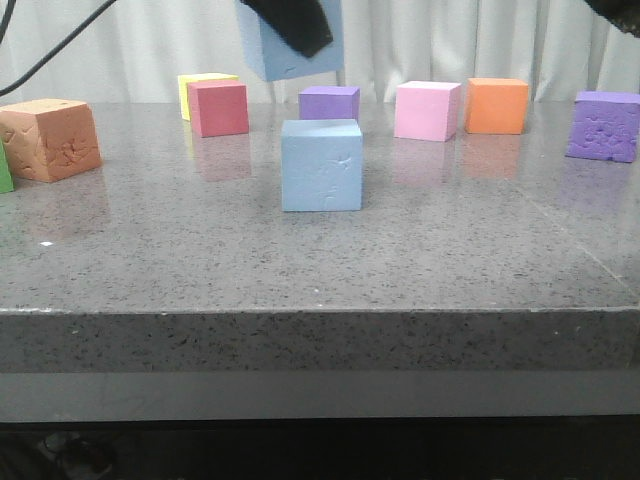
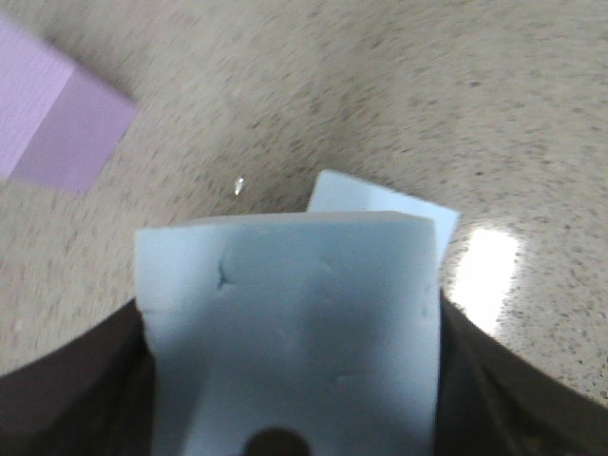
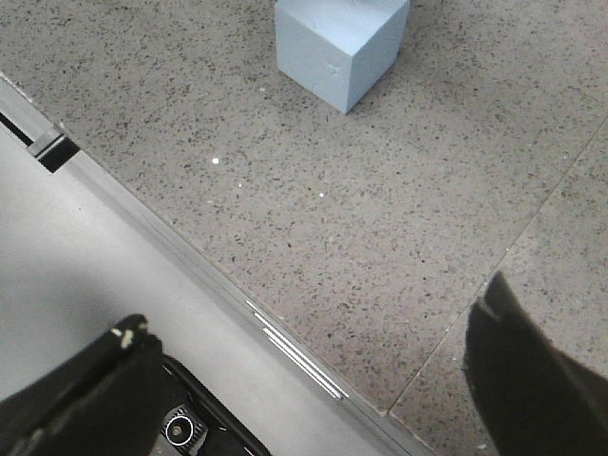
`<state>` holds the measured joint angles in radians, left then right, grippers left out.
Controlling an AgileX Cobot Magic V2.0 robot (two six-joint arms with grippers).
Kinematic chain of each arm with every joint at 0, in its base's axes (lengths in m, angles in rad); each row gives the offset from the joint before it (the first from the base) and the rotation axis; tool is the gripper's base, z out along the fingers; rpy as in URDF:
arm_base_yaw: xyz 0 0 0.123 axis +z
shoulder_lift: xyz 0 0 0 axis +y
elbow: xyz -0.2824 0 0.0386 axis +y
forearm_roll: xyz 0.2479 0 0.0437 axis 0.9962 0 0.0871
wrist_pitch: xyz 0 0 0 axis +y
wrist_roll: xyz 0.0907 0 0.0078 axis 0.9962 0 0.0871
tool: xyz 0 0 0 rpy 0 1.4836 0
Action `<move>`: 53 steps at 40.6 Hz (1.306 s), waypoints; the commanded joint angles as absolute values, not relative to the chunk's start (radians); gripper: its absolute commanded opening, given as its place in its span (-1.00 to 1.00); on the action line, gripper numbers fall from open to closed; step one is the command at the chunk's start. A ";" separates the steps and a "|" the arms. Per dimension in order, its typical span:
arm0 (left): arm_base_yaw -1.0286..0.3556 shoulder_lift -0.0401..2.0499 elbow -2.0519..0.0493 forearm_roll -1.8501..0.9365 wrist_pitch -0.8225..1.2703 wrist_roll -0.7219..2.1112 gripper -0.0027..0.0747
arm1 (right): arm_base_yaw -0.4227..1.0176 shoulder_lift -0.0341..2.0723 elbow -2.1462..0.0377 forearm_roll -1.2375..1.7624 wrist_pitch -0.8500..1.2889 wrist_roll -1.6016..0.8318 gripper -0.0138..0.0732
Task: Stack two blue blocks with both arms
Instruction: 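Lift the held light-blue cube and carry it above the placed cube, then lower the held cube onto the placed light-blue cube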
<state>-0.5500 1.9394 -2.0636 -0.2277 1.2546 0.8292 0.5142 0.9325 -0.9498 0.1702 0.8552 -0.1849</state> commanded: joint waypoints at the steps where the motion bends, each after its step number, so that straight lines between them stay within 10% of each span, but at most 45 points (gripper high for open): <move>1: -0.555 1.887 -2.098 -0.295 1.284 0.927 -0.29 | 0.509 0.917 -0.974 0.172 0.807 -0.185 0.79; 53: -0.582 1.939 -2.075 -0.297 1.286 0.961 -0.27 | 0.509 0.917 -0.974 0.172 0.807 -0.185 0.79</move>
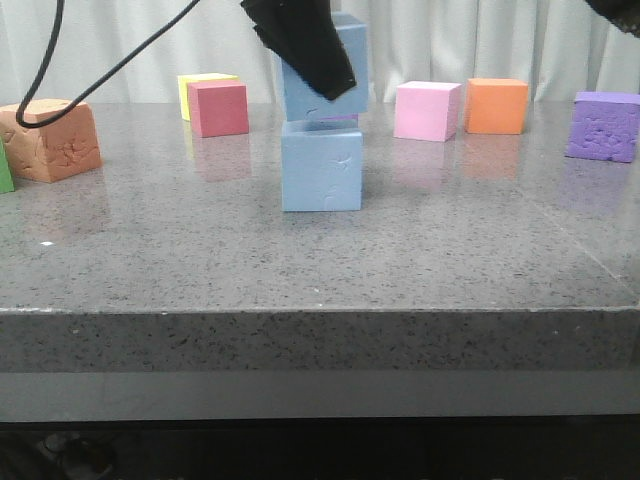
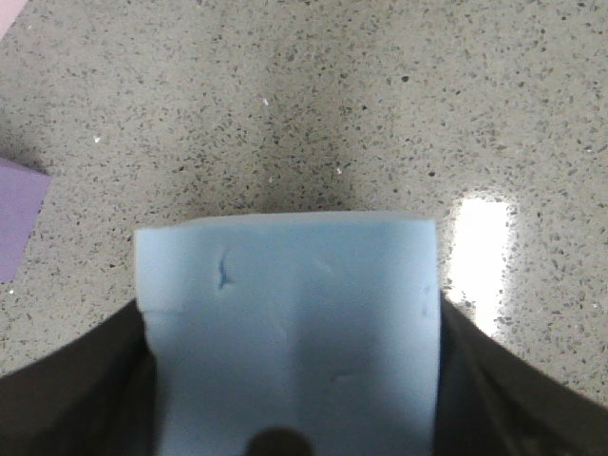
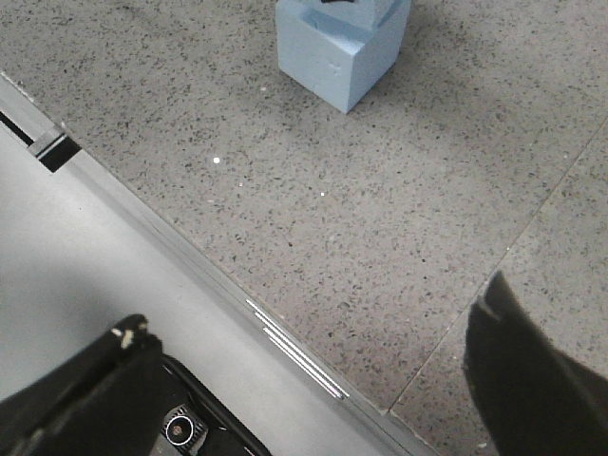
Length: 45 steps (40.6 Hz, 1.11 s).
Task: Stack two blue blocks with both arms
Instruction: 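Lower the held cube onto the placed light-blue cube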
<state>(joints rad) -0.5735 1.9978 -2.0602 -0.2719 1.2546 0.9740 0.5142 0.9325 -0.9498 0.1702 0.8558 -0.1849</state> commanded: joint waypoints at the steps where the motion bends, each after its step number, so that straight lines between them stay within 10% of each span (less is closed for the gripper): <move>1: -0.582 1.934 -2.072 -0.293 1.286 0.951 -0.27 | 0.509 0.917 -0.974 0.172 0.807 -0.185 0.79; 15: -0.582 1.919 -2.040 -0.291 1.286 1.002 -0.27 | 0.509 0.917 -0.974 0.172 0.807 -0.185 0.79; 45: -0.582 1.928 -2.040 -0.293 1.248 1.047 0.50 | 0.509 0.917 -0.974 0.172 0.807 -0.185 0.79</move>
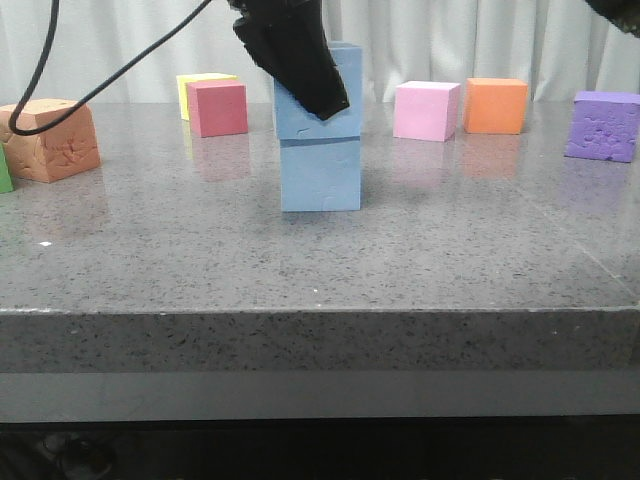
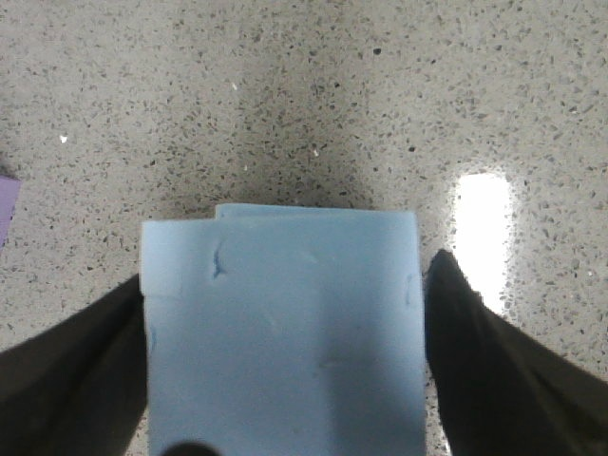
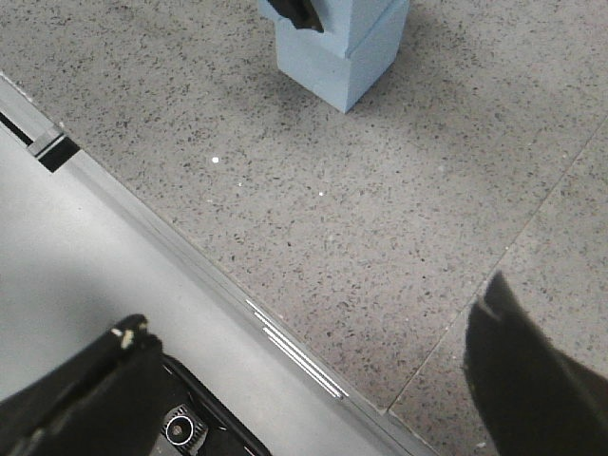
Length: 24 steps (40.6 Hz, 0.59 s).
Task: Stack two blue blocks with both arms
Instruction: 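Lower the held cube onto the placed light-blue cube, then open the left gripper and lift it off the stack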
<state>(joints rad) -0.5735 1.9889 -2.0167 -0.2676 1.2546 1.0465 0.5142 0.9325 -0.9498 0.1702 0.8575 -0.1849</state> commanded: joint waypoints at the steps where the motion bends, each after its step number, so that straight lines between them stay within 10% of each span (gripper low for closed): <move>1: -0.582 1.928 -2.040 -0.293 1.246 1.047 0.50 | 0.509 0.917 -0.974 0.172 0.807 -0.185 0.79; 24: -0.582 1.785 -2.050 -0.299 1.202 0.901 0.49 | 0.509 0.917 -0.974 0.172 0.807 -0.185 0.79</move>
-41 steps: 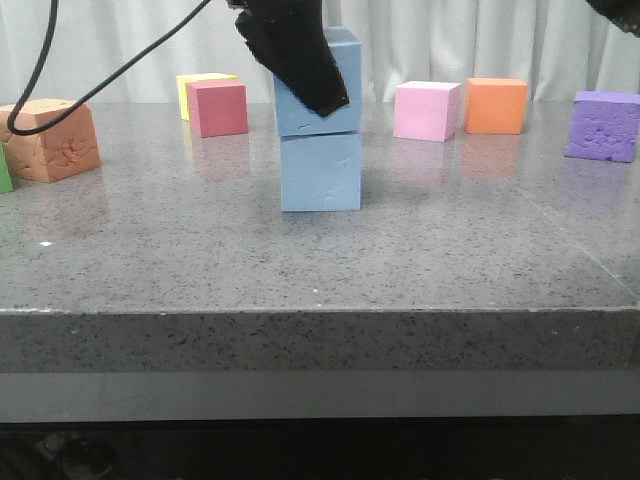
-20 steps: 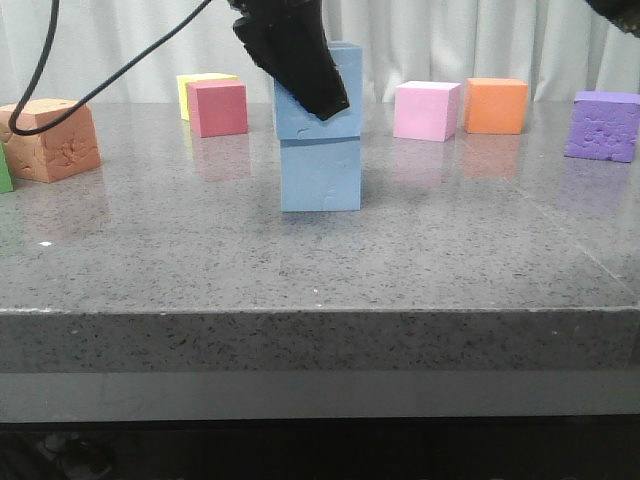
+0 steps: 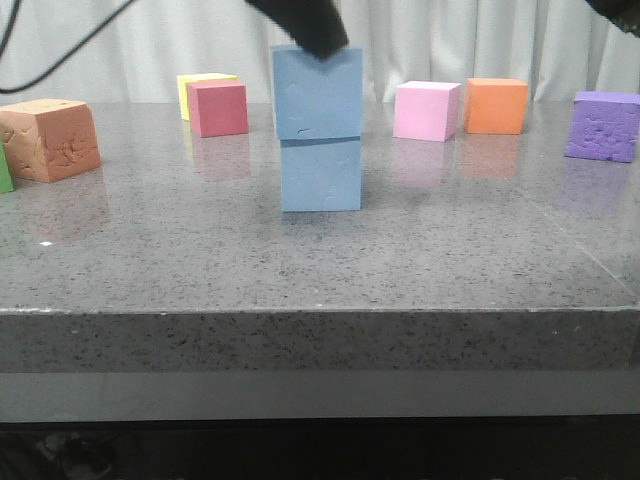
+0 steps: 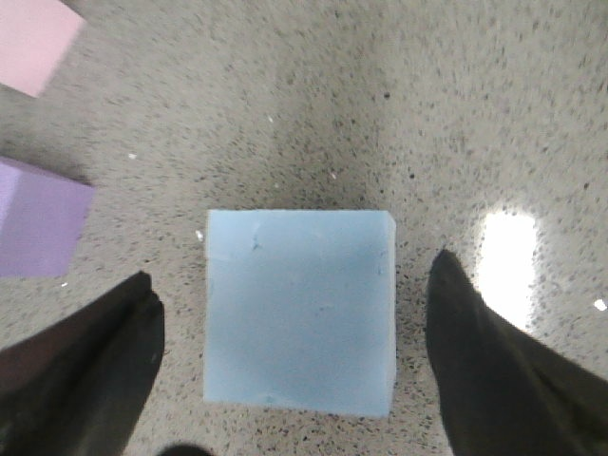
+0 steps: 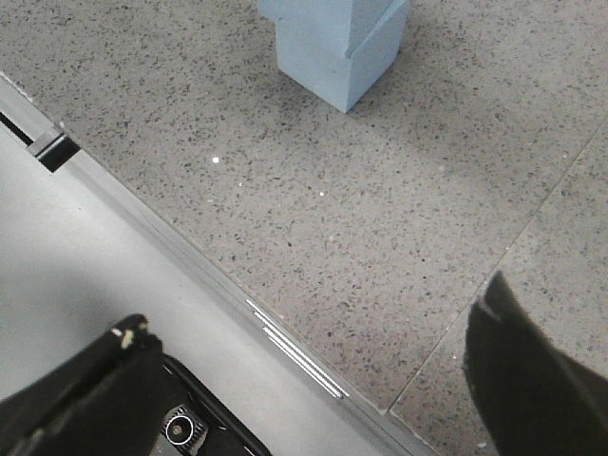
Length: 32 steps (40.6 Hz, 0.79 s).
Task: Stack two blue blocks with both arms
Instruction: 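Open the left gripper and lift it off the stack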
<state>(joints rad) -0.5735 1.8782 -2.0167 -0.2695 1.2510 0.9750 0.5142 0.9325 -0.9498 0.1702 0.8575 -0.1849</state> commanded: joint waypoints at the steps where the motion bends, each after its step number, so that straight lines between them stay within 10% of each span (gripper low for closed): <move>1: -0.582 1.778 -2.051 -0.296 1.202 0.869 0.49 | 0.509 0.917 -0.974 0.172 0.807 -0.185 0.79; 17: -0.582 1.625 -2.076 -0.162 1.145 0.179 0.49 | 0.509 0.917 -0.974 0.172 0.807 -0.185 0.79; 32: -0.582 1.355 -1.751 -0.110 1.158 0.097 0.49 | 0.509 0.918 -0.974 0.172 0.799 -0.185 0.79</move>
<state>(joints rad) -0.5735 1.4554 -1.8191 -0.1069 1.2378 0.1129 0.5142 0.9325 -0.9498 0.1702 0.8575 -0.1849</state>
